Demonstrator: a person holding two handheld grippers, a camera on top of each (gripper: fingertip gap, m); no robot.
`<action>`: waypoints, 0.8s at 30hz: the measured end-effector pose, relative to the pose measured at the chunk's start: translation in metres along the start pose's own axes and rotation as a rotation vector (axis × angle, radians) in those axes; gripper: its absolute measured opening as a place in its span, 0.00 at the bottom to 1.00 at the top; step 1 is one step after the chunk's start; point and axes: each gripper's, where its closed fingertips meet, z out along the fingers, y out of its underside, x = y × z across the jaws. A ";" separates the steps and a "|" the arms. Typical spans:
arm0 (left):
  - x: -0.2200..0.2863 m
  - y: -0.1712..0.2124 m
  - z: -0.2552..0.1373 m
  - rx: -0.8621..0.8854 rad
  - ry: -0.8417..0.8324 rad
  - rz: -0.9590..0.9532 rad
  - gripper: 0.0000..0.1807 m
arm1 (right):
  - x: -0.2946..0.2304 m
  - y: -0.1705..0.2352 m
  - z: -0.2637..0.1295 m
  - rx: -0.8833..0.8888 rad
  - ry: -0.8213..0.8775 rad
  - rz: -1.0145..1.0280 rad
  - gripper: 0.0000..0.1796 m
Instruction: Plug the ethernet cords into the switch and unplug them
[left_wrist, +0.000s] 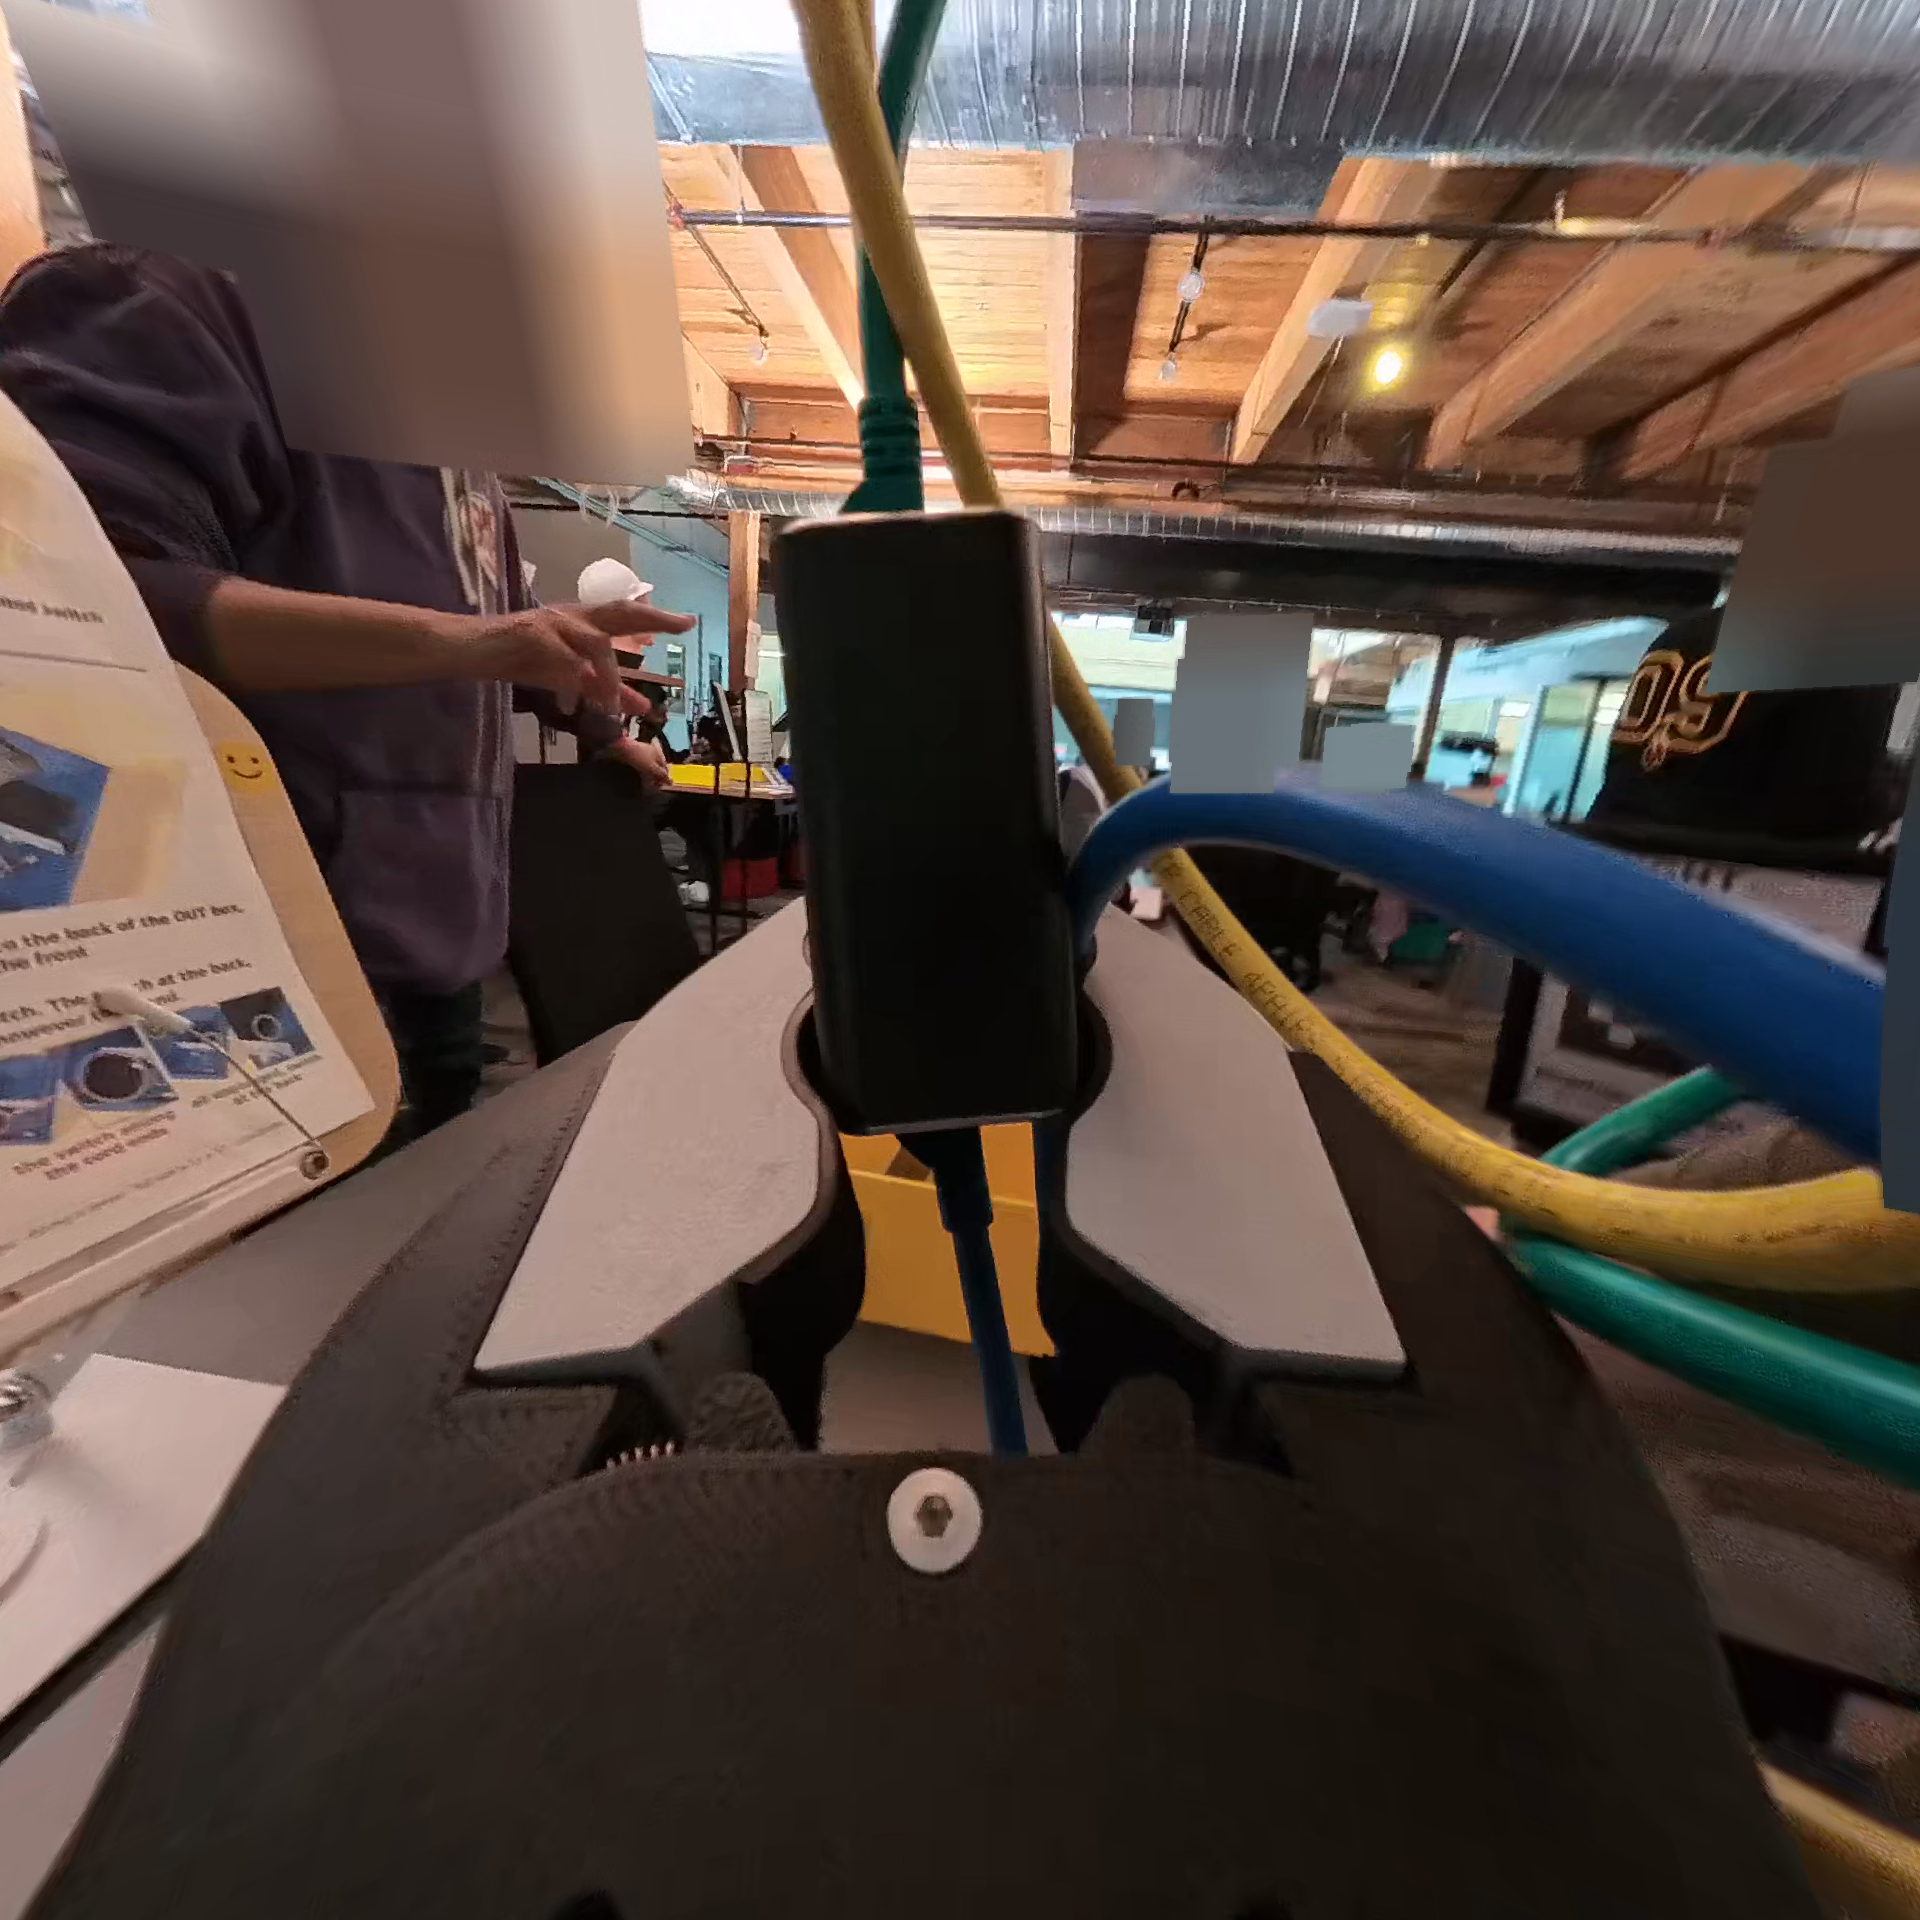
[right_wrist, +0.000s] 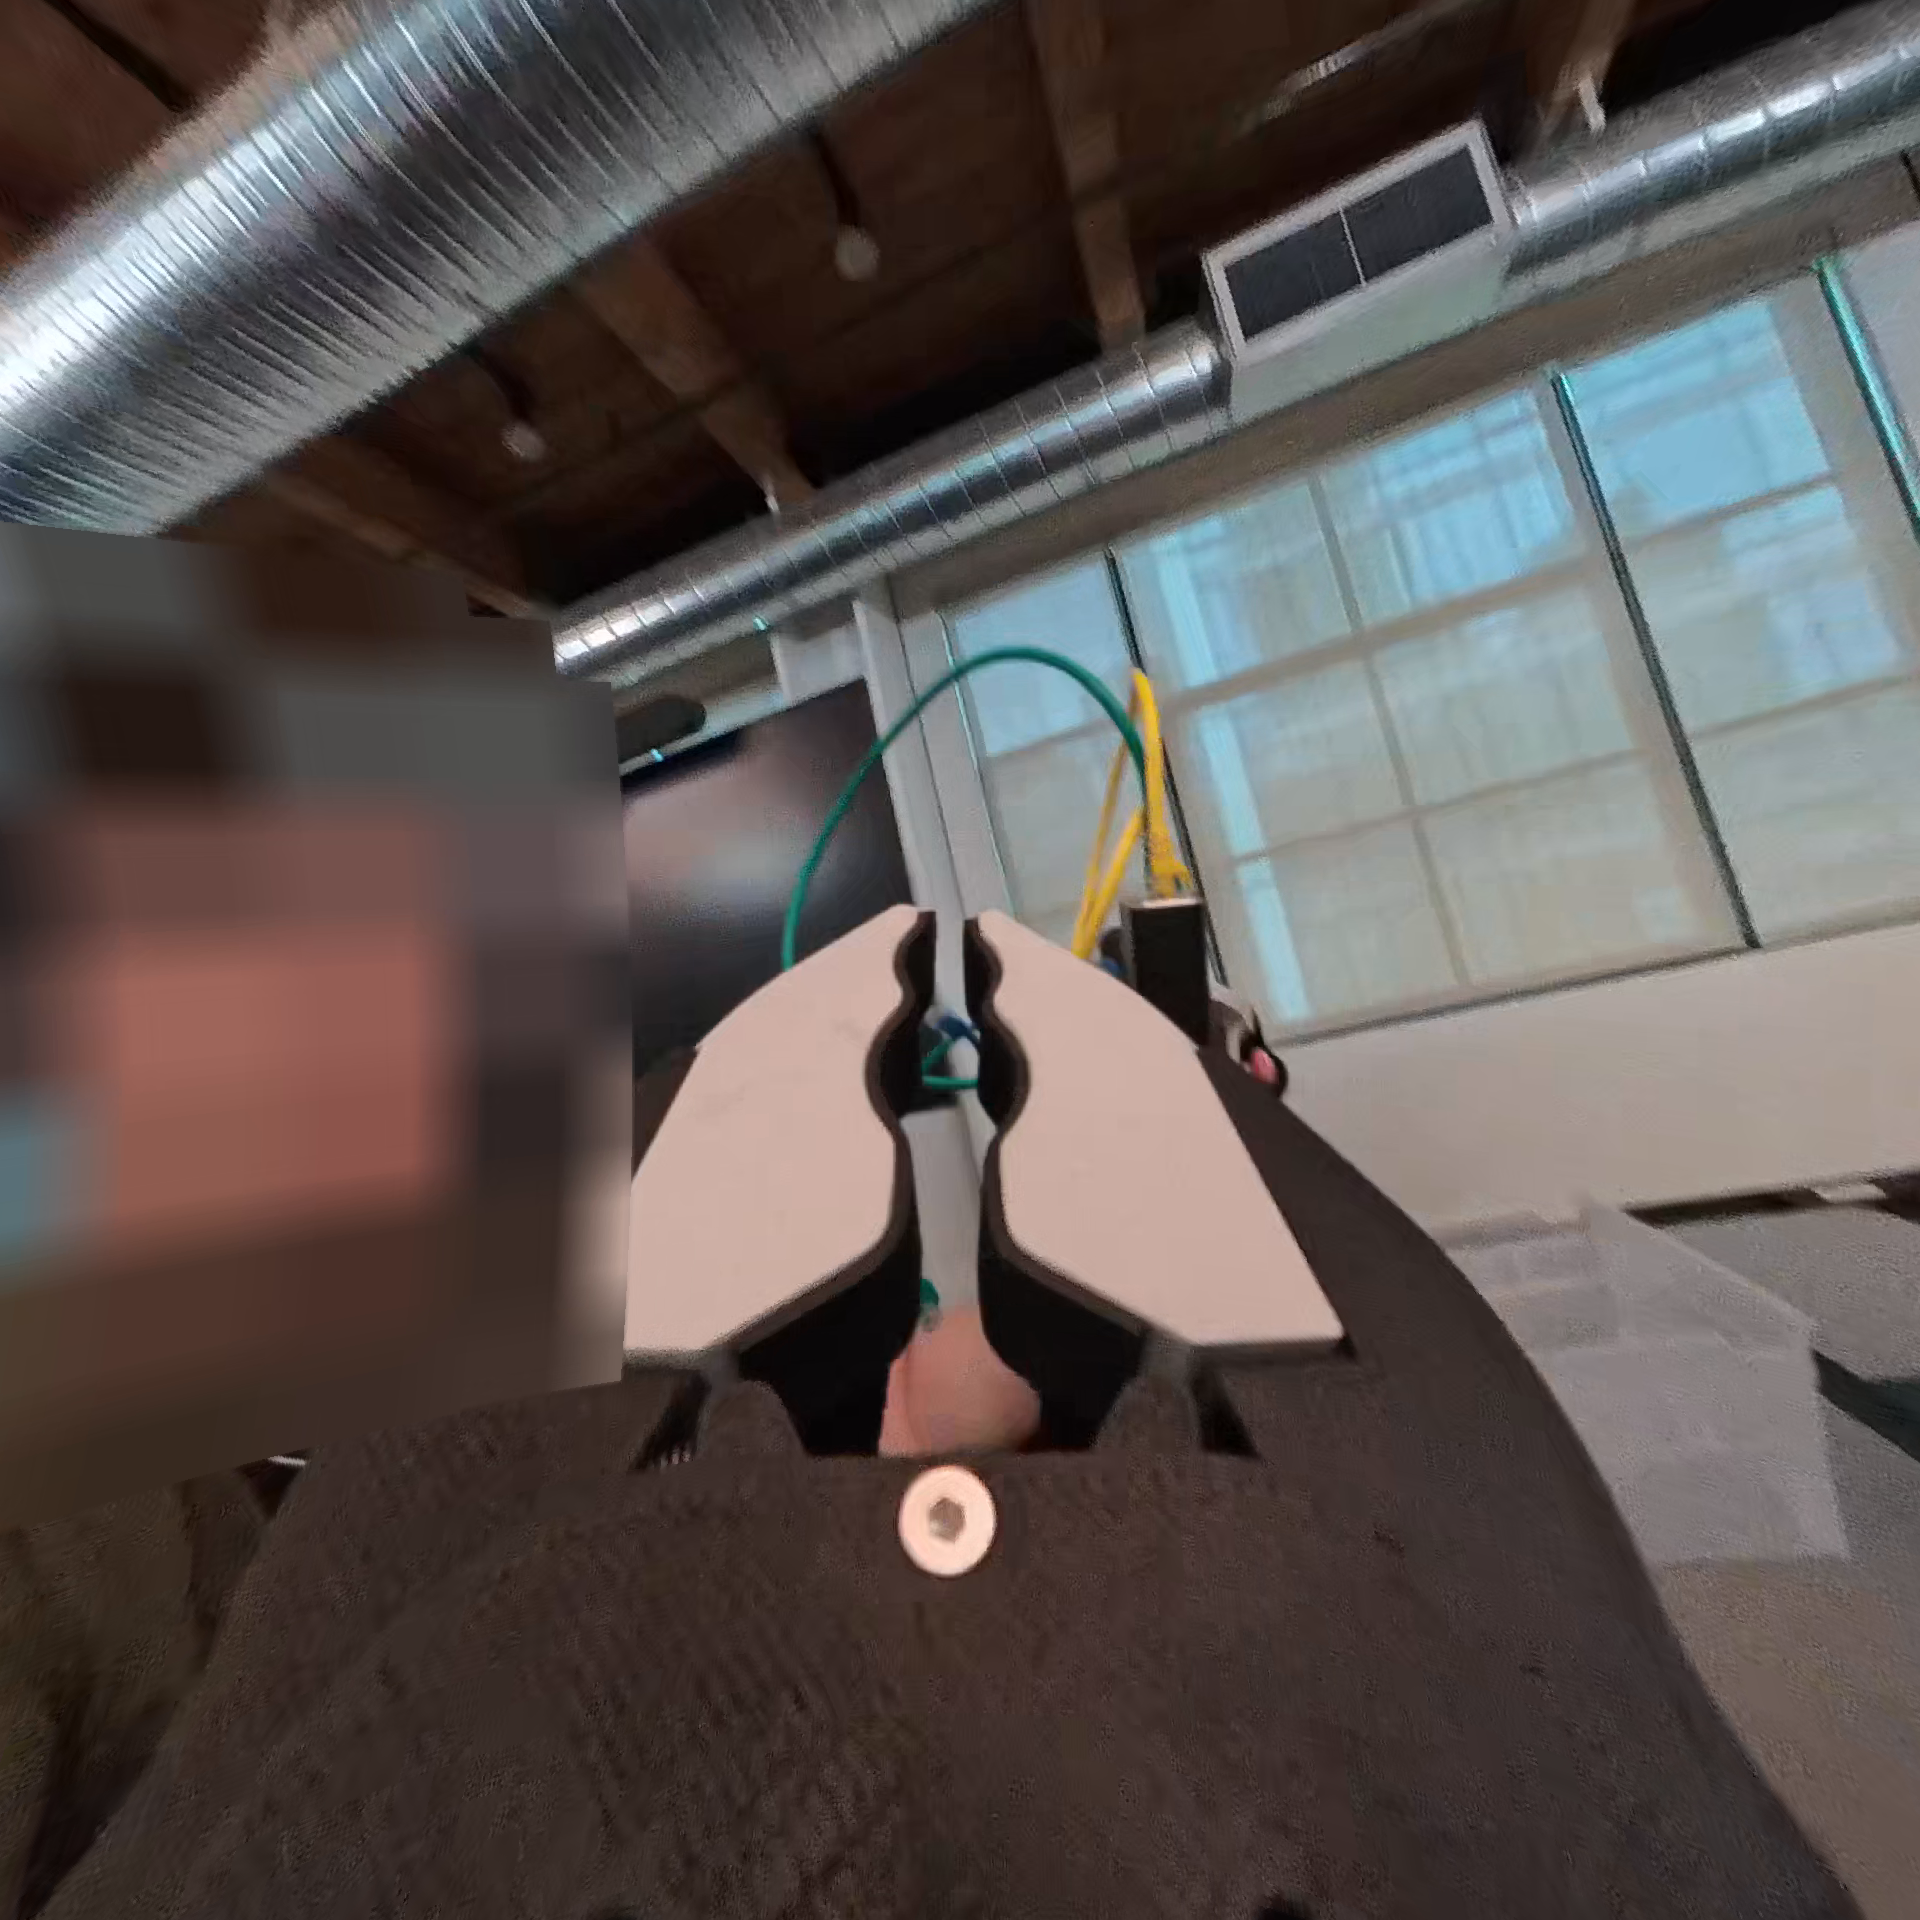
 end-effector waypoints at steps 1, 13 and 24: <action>0.000 0.001 0.000 -0.019 -0.013 0.041 0.21 | 0.006 0.009 0.004 -0.067 0.064 -0.015 0.03; 0.006 0.048 0.015 -0.396 -0.200 0.713 0.21 | 0.029 0.076 0.035 -0.691 0.463 -0.607 0.12; -0.014 0.126 0.022 -0.822 -0.260 1.274 0.21 | -0.009 0.050 0.028 -0.856 0.550 -1.257 0.11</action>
